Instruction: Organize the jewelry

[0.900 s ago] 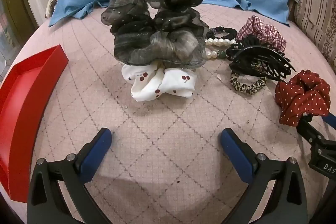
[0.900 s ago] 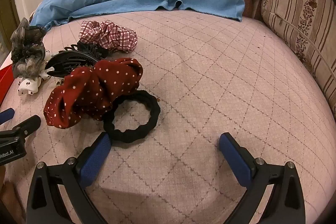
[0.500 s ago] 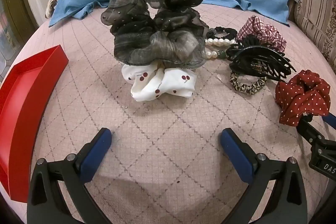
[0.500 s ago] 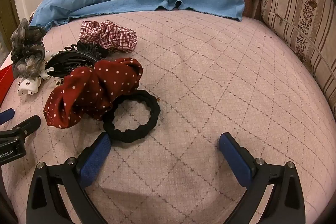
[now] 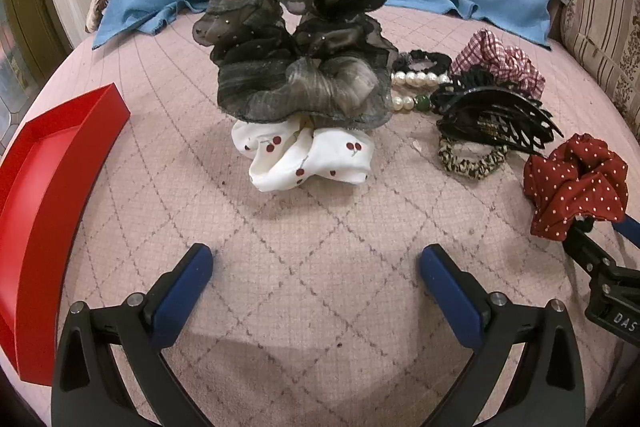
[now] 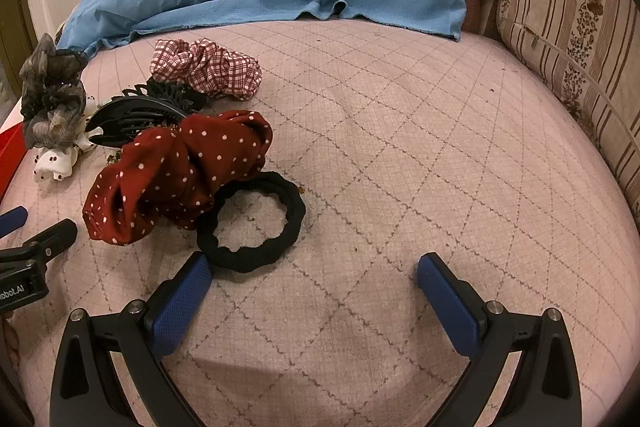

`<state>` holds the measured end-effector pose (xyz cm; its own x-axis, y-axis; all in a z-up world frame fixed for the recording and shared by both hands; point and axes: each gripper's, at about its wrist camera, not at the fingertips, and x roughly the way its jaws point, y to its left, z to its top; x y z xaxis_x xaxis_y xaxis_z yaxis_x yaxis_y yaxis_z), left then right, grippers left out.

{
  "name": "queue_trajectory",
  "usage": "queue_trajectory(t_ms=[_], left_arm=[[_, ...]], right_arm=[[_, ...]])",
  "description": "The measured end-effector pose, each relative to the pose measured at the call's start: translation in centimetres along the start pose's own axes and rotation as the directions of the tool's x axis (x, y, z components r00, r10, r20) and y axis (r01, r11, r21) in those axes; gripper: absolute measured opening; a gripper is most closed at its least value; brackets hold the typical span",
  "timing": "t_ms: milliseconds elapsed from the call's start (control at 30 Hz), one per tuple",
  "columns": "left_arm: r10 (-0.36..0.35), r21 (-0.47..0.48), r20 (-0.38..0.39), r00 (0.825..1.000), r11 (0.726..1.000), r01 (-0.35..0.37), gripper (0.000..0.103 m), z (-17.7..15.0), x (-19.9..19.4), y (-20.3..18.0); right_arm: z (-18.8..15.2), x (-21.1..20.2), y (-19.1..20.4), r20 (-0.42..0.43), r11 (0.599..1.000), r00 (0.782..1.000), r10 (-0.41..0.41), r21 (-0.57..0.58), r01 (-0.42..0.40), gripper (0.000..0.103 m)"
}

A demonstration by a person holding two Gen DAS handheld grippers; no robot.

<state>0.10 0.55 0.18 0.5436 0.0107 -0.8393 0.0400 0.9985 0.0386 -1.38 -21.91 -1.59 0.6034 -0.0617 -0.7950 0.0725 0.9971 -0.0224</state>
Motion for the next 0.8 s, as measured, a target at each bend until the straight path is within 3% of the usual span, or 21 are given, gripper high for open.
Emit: queue_trajectory(t_ms=[267,500,600,800], left_arm=[[-0.046,0.016,-0.038,0.998,0.999,0.047,0.103,-0.9,-1.4,0.5],[-0.071,-0.077,-0.018,0.997,0.995,0.069,0.103,-4.1,-5.1,1.5],[-0.056,-0.096,0.011,0.998,0.994,0.057,0.103,-4.9,-7.1,2.2],[0.013,-0.077,0.139,0.99,0.997,-0.003,0.103,-5.4,-12.0,2.9]], right_arm=[[-0.1,-0.2,-0.6,-0.037,0.998,0.997,0.065,0.029,-0.064,0.103],[-2.1,-2.0,0.1,-0.071,0.998,0.996,0.062,0.014,-0.061,0.103],[-2.9,-3.2,0.3,-0.057,0.999,0.997,0.043,0.014,-0.043,0.103],[-3.6,-5.6,0.2,-0.067,0.998,0.997,0.027,0.052,-0.024,0.103]])
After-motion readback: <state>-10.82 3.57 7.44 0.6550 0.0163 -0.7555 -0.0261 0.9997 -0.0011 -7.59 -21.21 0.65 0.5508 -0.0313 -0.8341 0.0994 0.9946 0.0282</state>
